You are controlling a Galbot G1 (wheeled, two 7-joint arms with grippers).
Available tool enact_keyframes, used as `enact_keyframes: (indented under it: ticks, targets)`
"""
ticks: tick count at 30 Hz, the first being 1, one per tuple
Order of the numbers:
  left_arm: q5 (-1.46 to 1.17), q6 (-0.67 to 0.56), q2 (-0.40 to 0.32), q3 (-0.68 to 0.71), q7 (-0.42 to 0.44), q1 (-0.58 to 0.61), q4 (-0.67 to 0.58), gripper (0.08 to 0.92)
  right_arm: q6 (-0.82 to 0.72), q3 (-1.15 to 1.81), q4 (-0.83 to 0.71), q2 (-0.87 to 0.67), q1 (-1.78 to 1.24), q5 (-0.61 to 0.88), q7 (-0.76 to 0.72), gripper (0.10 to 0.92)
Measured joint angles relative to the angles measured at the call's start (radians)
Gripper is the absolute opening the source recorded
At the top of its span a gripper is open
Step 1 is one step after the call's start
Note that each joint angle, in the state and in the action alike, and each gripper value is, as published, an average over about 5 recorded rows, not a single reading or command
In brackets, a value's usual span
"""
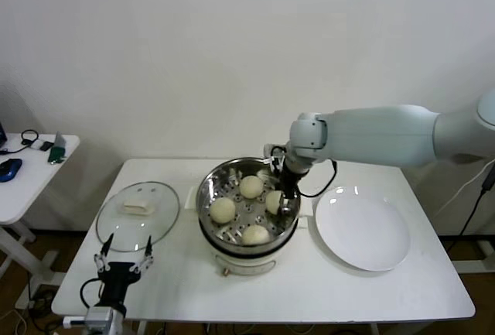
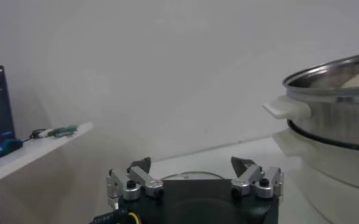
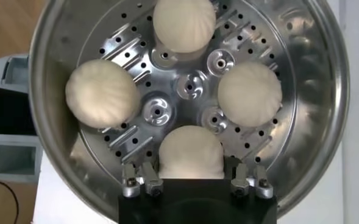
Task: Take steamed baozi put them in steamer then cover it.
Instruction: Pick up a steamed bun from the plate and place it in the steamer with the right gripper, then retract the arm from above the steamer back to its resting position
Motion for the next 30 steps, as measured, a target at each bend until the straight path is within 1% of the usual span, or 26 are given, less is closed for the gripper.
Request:
enact_keyframes:
  ticks: [4,7,15,22,26,30]
  targets:
    - [0.001,0.000,0.000,0.002,0.000,-0.002,0.000,0.823,0.003,0.003,-0.013,0.006,-0.008,-0.007,-0.010,0.772]
    - [0.001,0.000,0.000,0.002,0.000,-0.002,0.000,0.823,0.006,0.007,-0.017,0.006,-0.009,-0.010,-0.021,0.814]
    - [0.007,0.005,0.004,0.006,-0.002,-0.009,0.000,0.823,0.033,0.025,-0.015,-0.013,0.012,-0.017,-0.070,0.823]
    - [0.013,0.010,0.004,0.014,-0.006,-0.025,0.002,0.823,0.090,0.057,0.014,-0.080,0.049,-0.011,-0.093,0.823]
    - [0.015,0.009,0.004,0.014,-0.013,-0.034,0.004,0.823,0.144,0.093,0.056,-0.150,0.051,-0.006,-0.045,0.823]
    - [0.020,0.002,0.003,0.012,-0.018,-0.042,0.006,0.823,0.228,0.143,0.106,-0.239,0.030,-0.009,0.055,0.823]
